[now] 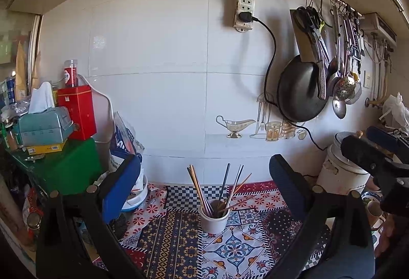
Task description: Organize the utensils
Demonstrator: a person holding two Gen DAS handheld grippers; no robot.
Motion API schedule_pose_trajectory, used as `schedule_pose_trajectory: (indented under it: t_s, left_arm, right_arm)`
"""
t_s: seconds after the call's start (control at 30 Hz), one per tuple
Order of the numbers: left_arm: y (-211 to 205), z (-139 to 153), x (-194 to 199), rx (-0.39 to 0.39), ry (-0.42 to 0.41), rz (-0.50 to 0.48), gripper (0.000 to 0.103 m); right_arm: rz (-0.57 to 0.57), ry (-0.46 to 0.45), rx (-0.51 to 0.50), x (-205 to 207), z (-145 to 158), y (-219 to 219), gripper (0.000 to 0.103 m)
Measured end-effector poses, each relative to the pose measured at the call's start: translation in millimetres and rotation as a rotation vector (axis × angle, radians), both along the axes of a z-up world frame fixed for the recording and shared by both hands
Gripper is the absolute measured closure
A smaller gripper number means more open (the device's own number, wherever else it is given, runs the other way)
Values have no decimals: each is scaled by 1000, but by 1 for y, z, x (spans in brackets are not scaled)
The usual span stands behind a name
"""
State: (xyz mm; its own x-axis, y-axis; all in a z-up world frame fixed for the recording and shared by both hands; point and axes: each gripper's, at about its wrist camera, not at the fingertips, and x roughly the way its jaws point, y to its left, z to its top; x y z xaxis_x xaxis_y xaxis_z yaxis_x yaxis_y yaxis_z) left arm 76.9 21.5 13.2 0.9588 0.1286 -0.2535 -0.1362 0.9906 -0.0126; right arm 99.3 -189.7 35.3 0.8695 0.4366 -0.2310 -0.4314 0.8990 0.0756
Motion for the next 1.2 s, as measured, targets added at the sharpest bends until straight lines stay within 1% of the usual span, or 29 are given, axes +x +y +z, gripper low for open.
schedule_pose_trajectory:
  t_s: [0.47,1.2]
  left_arm:
    - [1,0,3,3,-1,6,1]
    - [-10,2,3,9,-3,-23,0]
  right_arm:
    - [-2,-5,-8,0,0,0,5]
    - [-14,-5,0,0,1,-10,5]
